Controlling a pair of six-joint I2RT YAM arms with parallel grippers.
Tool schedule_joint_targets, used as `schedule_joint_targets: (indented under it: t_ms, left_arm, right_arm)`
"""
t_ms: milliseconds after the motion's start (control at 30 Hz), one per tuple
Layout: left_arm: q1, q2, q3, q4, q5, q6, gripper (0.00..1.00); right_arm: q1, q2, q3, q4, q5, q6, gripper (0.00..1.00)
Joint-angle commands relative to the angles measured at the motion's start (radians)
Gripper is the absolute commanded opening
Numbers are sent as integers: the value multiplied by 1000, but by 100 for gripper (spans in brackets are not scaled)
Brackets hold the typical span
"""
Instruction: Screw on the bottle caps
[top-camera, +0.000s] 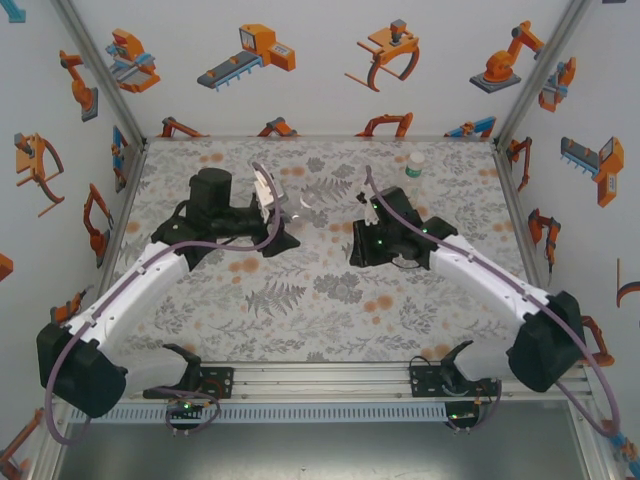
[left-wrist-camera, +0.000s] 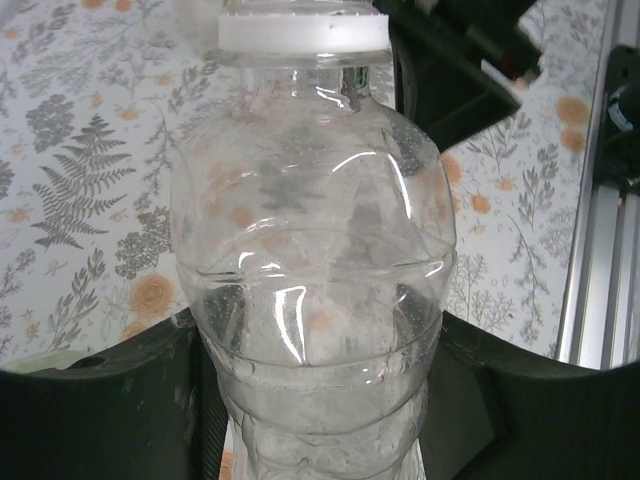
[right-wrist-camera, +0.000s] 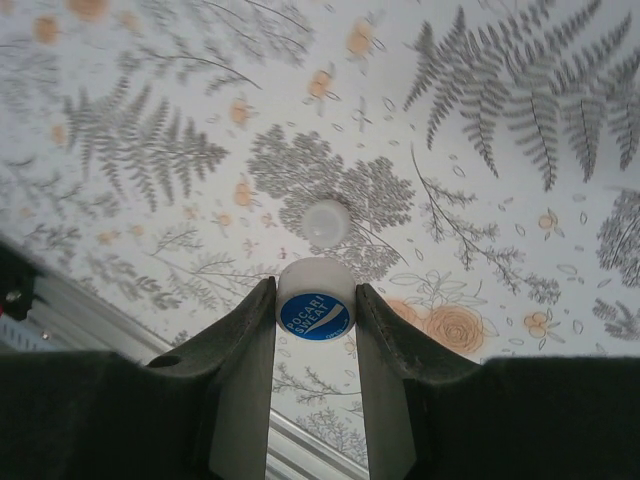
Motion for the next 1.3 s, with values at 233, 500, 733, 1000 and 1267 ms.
schedule_joint_targets:
  t_ms: [233,500,733,1000,1267]
  left_arm:
    - [-120,33,66,-201,-4,219,6]
    - [-172,13,49,-234,7,318,5]
    - [-191,8,55,-262,1,340,4]
    - [-195,-1,53,-269,58,353,0]
    - [-194,-6,50,-270,75,355,0]
  right_arm:
    - [-5,-238,28,123,-339,-368,15]
    - [-5,-352,48,91,-507,-642,11]
    - [-5,-367,73,60,-617,-884,3]
    - [-3,-313,110,51,-686,-991,0]
    - [4,-269,134,61,-717,-1003,0]
